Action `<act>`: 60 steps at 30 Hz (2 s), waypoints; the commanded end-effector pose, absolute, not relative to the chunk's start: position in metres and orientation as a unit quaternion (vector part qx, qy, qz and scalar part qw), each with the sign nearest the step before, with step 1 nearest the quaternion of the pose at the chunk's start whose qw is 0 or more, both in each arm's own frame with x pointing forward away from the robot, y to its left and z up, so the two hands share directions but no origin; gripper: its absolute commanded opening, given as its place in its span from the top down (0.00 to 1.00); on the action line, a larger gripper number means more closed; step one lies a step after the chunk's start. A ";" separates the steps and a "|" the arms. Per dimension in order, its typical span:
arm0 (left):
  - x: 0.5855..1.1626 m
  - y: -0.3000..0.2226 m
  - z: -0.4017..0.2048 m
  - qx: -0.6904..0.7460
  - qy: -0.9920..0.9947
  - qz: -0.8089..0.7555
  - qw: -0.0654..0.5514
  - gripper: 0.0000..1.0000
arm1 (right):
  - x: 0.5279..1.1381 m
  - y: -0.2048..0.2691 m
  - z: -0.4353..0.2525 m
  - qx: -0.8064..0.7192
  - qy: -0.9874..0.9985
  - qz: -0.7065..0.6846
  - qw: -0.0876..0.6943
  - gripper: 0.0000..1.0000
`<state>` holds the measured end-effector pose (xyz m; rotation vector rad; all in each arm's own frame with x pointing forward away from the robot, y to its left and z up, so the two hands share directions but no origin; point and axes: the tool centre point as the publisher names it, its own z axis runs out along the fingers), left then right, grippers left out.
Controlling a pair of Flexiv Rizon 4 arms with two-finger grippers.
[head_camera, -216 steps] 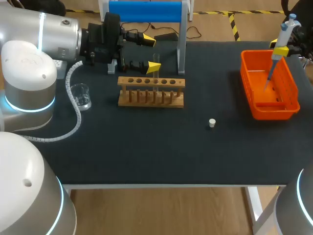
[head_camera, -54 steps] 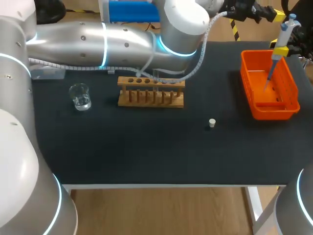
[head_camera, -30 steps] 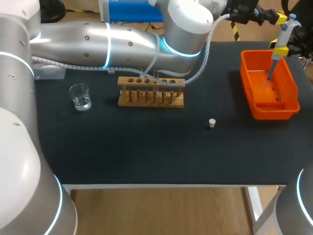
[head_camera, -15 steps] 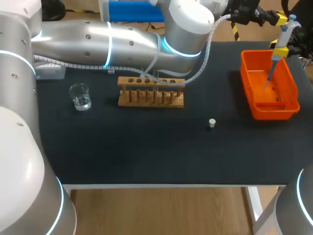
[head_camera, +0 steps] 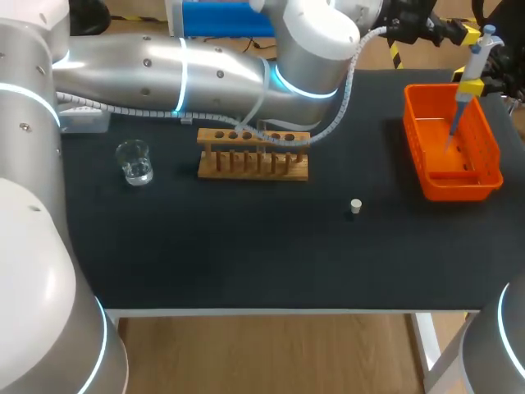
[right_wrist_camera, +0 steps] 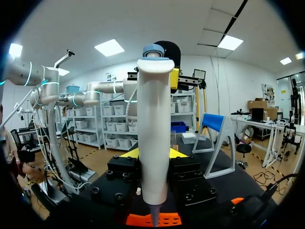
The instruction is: Invert the test tube, pick up the pipette, mount the tip to pipette, aspirate from beaker and dispense into the tube, eject the tip, return the pipette, and cap with the stopper.
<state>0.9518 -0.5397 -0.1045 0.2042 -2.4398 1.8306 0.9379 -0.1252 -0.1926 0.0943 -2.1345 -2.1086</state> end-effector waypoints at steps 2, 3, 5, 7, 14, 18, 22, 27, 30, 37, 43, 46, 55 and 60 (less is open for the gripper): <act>0.950 -0.540 -0.111 0.068 -0.795 0.601 0.041 1.00 | 0.940 -0.126 -0.190 0.033 -0.709 -0.701 0.072 1.00; 0.950 -0.540 -0.112 0.068 -0.795 0.601 0.041 1.00 | 0.940 -0.126 -0.190 0.033 -0.709 -0.701 0.072 1.00; 0.950 -0.540 -0.113 0.068 -0.795 0.601 0.041 1.00 | 0.940 -0.126 -0.190 0.033 -0.709 -0.701 0.072 1.00; 0.951 -0.540 -0.113 0.069 -0.795 0.601 0.041 1.00 | 0.940 -0.126 -0.190 0.033 -0.709 -0.701 0.072 1.00; 0.952 -0.540 -0.116 0.069 -0.798 0.597 0.041 1.00 | 0.940 -0.126 -0.190 0.033 -0.709 -0.701 0.072 1.00; 0.952 -0.542 -0.119 0.069 -0.800 0.595 0.042 1.00 | 0.940 -0.126 -0.190 0.033 -0.709 -0.701 0.072 1.00; 0.951 -0.543 -0.124 0.070 -0.801 0.593 0.045 1.00 | 0.940 -0.126 -0.190 0.033 -0.709 -0.701 0.072 1.00; 0.952 -0.544 -0.128 0.072 -0.802 0.592 0.048 1.00 | 0.940 -0.126 -0.190 0.033 -0.709 -0.701 0.072 1.00; 0.952 -0.544 -0.131 0.075 -0.803 0.590 0.052 1.00 | 0.940 -0.126 -0.190 0.033 -0.709 -0.701 0.072 1.00; 0.952 -0.543 -0.134 0.080 -0.802 0.590 0.054 1.00 | 0.940 -0.126 -0.190 0.033 -0.709 -0.701 0.072 1.00; 0.953 -0.541 -0.130 0.082 -0.799 0.594 0.050 1.00 | 0.940 -0.126 -0.190 0.033 -0.709 -0.701 0.072 1.00; 0.954 -0.539 -0.121 0.080 -0.797 0.598 0.040 1.00 | 0.940 -0.126 -0.190 0.033 -0.709 -0.701 0.072 1.00; 0.952 -0.535 -0.103 0.074 -0.795 0.601 0.024 1.00 | 0.940 -0.126 -0.190 0.033 -0.709 -0.701 0.072 1.00; 0.951 -0.533 -0.094 0.073 -0.796 0.600 0.018 1.00 | 0.940 -0.126 -0.190 0.033 -0.709 -0.701 0.072 1.00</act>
